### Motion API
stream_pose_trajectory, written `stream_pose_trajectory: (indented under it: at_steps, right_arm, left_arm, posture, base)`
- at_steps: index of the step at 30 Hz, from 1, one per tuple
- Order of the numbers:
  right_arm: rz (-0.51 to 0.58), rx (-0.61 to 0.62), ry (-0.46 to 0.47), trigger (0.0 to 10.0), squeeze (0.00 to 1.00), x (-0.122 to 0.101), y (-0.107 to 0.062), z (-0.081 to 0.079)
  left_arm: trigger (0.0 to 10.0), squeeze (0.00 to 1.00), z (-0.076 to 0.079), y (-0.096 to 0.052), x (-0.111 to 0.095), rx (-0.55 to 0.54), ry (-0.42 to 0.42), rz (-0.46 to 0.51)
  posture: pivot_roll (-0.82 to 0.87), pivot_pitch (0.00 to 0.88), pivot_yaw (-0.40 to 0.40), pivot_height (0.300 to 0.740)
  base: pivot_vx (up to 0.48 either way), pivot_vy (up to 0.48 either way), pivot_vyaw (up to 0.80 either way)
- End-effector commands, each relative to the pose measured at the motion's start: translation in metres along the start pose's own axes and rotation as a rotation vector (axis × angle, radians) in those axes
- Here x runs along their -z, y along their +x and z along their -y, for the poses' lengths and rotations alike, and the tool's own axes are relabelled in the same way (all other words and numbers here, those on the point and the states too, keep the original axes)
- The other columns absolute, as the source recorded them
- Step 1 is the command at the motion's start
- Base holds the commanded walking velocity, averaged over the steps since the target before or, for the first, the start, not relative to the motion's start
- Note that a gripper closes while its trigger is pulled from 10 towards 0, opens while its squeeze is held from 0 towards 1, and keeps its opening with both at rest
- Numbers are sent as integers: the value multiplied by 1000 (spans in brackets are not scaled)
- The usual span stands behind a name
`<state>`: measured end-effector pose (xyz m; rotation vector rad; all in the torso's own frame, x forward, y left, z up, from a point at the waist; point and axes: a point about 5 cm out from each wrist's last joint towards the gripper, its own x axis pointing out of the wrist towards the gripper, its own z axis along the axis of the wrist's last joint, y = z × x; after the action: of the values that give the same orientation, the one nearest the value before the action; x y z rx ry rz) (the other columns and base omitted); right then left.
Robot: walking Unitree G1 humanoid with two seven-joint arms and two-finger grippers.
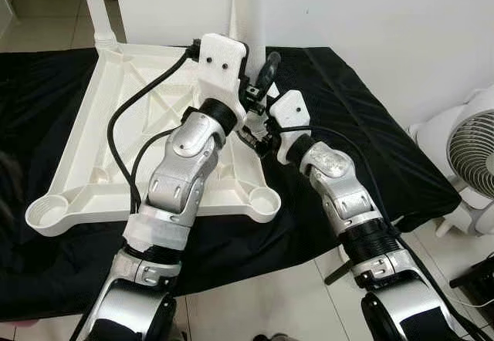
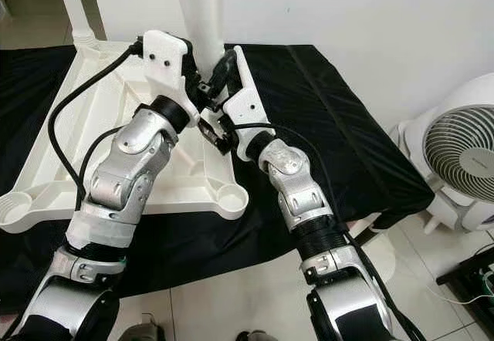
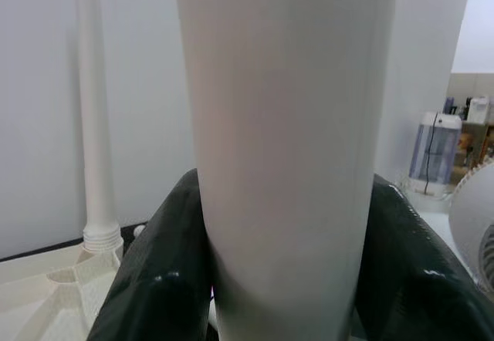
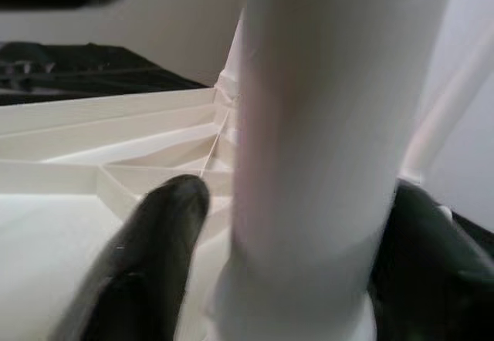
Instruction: Building children table
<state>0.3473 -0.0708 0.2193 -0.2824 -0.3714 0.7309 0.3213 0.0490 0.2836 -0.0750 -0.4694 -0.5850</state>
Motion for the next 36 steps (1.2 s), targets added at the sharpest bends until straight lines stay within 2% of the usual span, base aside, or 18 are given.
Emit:
stream_pose_trajectory:
  at_steps: [1, 2, 3, 4, 5, 13, 14, 16, 19, 20, 21, 22, 28, 29, 30, 34, 36]
  right_arm:
    - [13, 2, 5, 2941, 0, -1, 1, 2]
    - [9, 15, 13, 275, 0, 1, 1, 4]
    - [9, 15, 13, 275, 0, 1, 1, 4]
    - [7, 32, 20, 1804, 0, 2, 1, 5]
    - [5, 52, 31, 0, 0, 3, 0, 7]
    - [8, 94, 49, 0, 0, 5, 1, 9]
    - [-3, 114, 51, 1961, 0, 7, 1, 11]
    - [-16, 150, 53, 10000, 0, 8, 3, 14]
    - [-20, 167, 53, 10000, 0, 9, 4, 15]
    - [-20, 172, 54, 10000, 0, 9, 4, 16]
    - [-20, 172, 54, 10000, 0, 9, 4, 16]
    - [-20, 175, 53, 10000, 0, 9, 4, 15]
    - [-21, 189, 65, 10000, 0, 11, 3, 14]
    - [-21, 192, 68, 10000, 0, 12, 3, 14]
    - [-20, 195, 68, 10000, 0, 12, 2, 13]
    - [-18, 199, 73, 10000, 0, 12, 2, 13]
    - [-20, 209, 83, 10000, 0, 14, 1, 12]
  left_arm:
    - [10000, 0, 10, 4, -8, 98, -6, 27]
    - [10000, 0, 10, 4, -9, 97, -10, 28]
    - [10000, 0, 10, 4, -9, 97, -10, 28]
    - [10000, 0, 10, 4, -10, 96, -16, 30]
    - [10000, 0, 10, 4, -11, 95, -25, 31]
    - [10000, 0, 12, 3, -12, 96, -28, 29]
    - [10000, 0, 13, 3, -12, 99, -29, 29]
    - [10000, 0, 14, 2, -13, 109, -35, 31]
    - [10000, 0, 15, 1, -14, 116, -45, 31]
    - [10000, 737, 16, 1, -14, 126, -69, 34]
    - [10000, 737, 16, 1, -14, 126, -69, 34]
    - [10000, 1000, 16, 1, -14, 129, -87, 39]
    - [10000, 1000, 13, 1, -16, 122, -99, 39]
    - [10000, 910, 13, 1, -17, 121, -100, 37]
    - [10000, 0, 13, 1, -17, 119, -99, 34]
    - [10000, 0, 12, 1, -17, 116, -103, 30]
    - [10000, 0, 6, 2, -18, 86, -150, 29]
  posture:
    - [133, 45, -68, 740]
    - [133, 46, -68, 740]
    - [133, 46, -68, 740]
    - [133, 46, -68, 740]
    - [135, 47, -66, 740]
    - [139, 48, -66, 740]
    - [139, 48, -66, 740]
    - [141, 48, -66, 740]
    - [141, 48, -66, 740]
    - [141, 50, -65, 740]
    - [141, 50, -65, 740]
    - [141, 50, -65, 740]
    - [141, 53, -63, 740]
    - [141, 53, -61, 740]
    - [141, 53, -60, 740]
    - [140, 53, -59, 740]
    - [139, 53, -59, 740]
  base:
    - [0, 0, 0]
    - [0, 0, 0]
    - [0, 0, 0]
    - [0, 0, 0]
    - [0, 0, 0]
    - [0, 0, 0]
    - [0, 0, 0]
    - [0, 0, 0]
    - [0, 0, 0]
    - [0, 0, 0]
    - [0, 0, 0]
    - [0, 0, 0]
    - [0, 0, 0]
    - [0, 0, 0]
    - [0, 0, 0]
    - [0, 0, 0]
    - [0, 0, 0]
